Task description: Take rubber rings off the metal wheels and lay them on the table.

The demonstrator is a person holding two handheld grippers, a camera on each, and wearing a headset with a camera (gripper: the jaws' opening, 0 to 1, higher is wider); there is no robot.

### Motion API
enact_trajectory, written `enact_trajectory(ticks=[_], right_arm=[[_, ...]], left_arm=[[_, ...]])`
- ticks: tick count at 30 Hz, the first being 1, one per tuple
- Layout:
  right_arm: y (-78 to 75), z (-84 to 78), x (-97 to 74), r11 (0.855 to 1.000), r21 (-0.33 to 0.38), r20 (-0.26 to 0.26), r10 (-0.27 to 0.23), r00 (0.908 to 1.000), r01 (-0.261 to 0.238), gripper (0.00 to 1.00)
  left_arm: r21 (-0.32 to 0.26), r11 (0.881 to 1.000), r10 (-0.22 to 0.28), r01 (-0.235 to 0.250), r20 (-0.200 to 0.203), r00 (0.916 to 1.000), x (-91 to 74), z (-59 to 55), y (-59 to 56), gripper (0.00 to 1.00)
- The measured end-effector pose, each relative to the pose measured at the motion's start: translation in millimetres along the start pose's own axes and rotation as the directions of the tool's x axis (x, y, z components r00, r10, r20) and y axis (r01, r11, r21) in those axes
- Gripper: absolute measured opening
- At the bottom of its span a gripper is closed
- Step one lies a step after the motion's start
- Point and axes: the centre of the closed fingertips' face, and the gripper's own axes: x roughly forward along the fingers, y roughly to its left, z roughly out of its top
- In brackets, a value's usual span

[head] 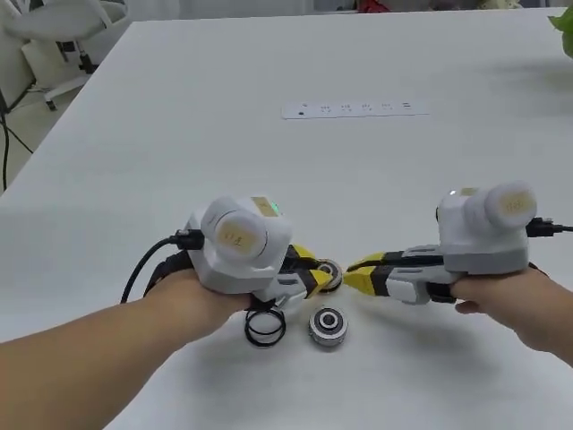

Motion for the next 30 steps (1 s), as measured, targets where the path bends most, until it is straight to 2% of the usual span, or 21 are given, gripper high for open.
enact_trajectory(ticks=[5,10,14,20,24,26,28,30], right_arm=[[-0.1,-4.7,4.7,0.999,-0.033,-0.021,0.006,0.9998,-0.007,0.14],[2.7,-0.2,10.6,0.998,-0.058,-0.004,0.017,0.9999,-0.017,0.19],[6.5,3.0,14.4,0.998,-0.051,0.014,0.02,0.9997,-0.019,0.22],[7.4,1.1,12.0,0.998,-0.057,0.008,0.016,0.9998,-0.016,0.2],[3.0,-3.2,7.3,0.998,-0.058,-0.005,0.009,0.9999,-0.009,0.11],[3.2,-3.5,7.0,0.999,-0.033,-0.001,0.01,0.9999,-0.01,0.07],[1.0,-3.6,7.6,0.999,-0.045,-0.004,-0.011,0.9999,0.011,0.03],[-0.2,-3.3,7.6,0.999,-0.034,-0.008,-0.009,0.9999,0.009,0.02]], left_arm=[[-0.002,1.0,0.001,-0.001,0.004,1.0,0.1,0.2,0.1,0.12],[-0.008,1.0,0.002,-0.002,0.012,0.9999,0.1,-0.3,0.3,0.12],[-0.008,1.0,0.002,-0.002,0.012,0.9999,0.1,-0.2,0.1,0.12],[-0.013,1.0,0.005,-0.005,0.016,0.9999,0.2,-0.6,0.1,0.12],[-0.016,1.0,0.007,-0.007,0.016,0.9998,0.3,-0.7,0.4,0.12],[-0.018,1.0,0.008,-0.008,0.015,0.9998,0.2,-0.8,0.3,0.12],[-0.019,1.0,0.01,-0.01,0.014,0.9998,0.2,-0.8,0.3,0.12],[-0.021,1.0,0.012,-0.012,0.013,0.9998,0.3,-0.7,0.3,0.12]])
